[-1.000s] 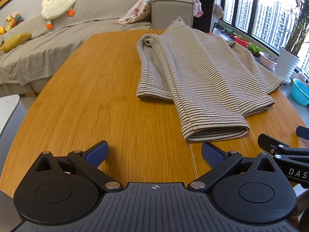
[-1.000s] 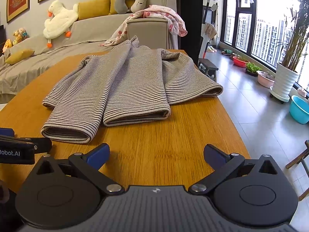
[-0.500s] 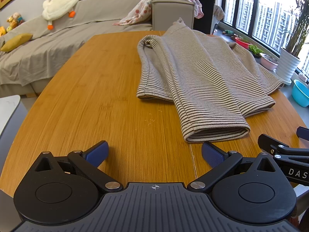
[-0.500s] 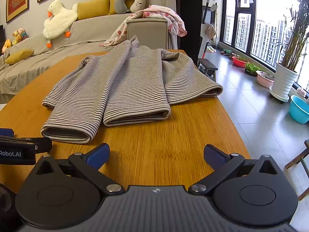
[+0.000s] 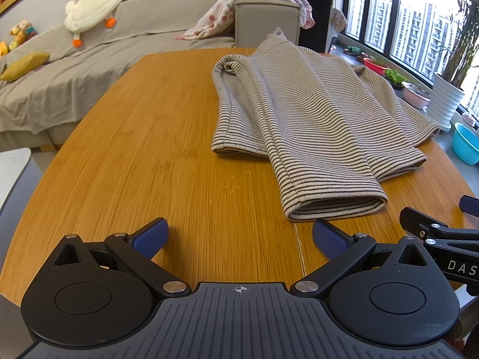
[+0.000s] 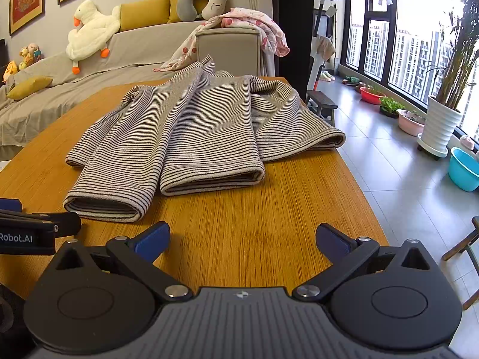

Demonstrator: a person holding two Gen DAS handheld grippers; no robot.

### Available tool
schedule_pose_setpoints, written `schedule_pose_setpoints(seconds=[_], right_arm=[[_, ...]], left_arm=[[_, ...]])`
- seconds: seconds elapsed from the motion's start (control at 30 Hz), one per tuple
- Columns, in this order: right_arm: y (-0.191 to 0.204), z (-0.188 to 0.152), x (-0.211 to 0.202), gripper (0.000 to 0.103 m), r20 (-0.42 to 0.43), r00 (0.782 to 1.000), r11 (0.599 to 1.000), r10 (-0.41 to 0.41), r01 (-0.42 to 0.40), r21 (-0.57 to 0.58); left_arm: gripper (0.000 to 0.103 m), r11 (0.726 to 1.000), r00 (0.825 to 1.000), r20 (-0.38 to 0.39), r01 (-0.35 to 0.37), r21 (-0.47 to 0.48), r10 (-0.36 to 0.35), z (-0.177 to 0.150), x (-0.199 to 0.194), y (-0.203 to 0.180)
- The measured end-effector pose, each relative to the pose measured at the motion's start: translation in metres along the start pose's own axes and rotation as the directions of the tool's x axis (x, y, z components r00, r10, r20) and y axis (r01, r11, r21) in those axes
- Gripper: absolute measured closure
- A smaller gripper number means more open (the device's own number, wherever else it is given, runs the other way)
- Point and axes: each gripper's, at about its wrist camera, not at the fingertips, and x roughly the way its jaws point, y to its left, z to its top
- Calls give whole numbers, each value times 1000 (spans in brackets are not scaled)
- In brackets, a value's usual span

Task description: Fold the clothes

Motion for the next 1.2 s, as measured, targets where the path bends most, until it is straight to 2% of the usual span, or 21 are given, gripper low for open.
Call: schedule_pose_setpoints(seconds=[0.1,0.17,0.3,0.37,0.43,0.53,0.57,0.67,0.73,0.77,0.83,0.9,0.97,1.03,1.1,1.2], right_arm=[[-1,0,0,0,-2,1000,1000,6,-6,-4],[-4,0,-1,0,0,1000,1000,24,-24,-5],[-21,12,-1,0,4,993,992,117,-117,50],[-32,24,-1,0,8,984,980,176,-176,90],[-39,46,-5,0,87,978,976,188,-195,95],[-44,78,-4,0,245,957,979,154,-182,94],[-45,88,-2,0,303,943,981,136,-172,95],[-46,115,23,0,433,889,970,148,-216,114],[-50,138,51,0,439,876,945,199,-291,151],[-53,147,68,0,430,879,935,206,-307,179],[-55,166,93,0,463,866,923,188,-317,218],[-56,172,122,0,466,869,916,168,-313,253],[-53,174,142,0,471,866,914,167,-316,256],[-48,170,159,0,424,881,914,209,-331,237],[-49,166,155,0,448,850,880,277,-412,237],[-49,151,150,0,390,829,812,400,-518,270]], left_arm=[[0,1000,1000,-5,13,10,-13,1,0,1],[0,999,999,-9,46,2,-46,4,0,6],[0,974,980,18,197,-109,-197,22,-4,31],[0,965,971,50,238,-112,-234,41,-5,38],[0,959,963,84,264,-99,-257,61,-3,41],[0,936,935,115,345,-69,-336,91,11,39],[0,924,922,120,378,-65,-369,100,18,38],[0,879,877,122,473,-58,-464,122,50,33],[0,871,872,110,486,-70,-477,138,76,30],[0,873,876,103,480,-90,-471,146,90,31],[0,868,879,77,476,-139,-470,158,117,33],[0,867,885,40,462,-187,-463,163,139,39],[0,851,873,16,479,-215,-487,162,150,45],[0,852,866,12,493,-175,-499,160,149,46],[0,848,857,1,511,-143,-516,158,147,48],[0,819,822,-39,560,-120,-568,151,144,55]])
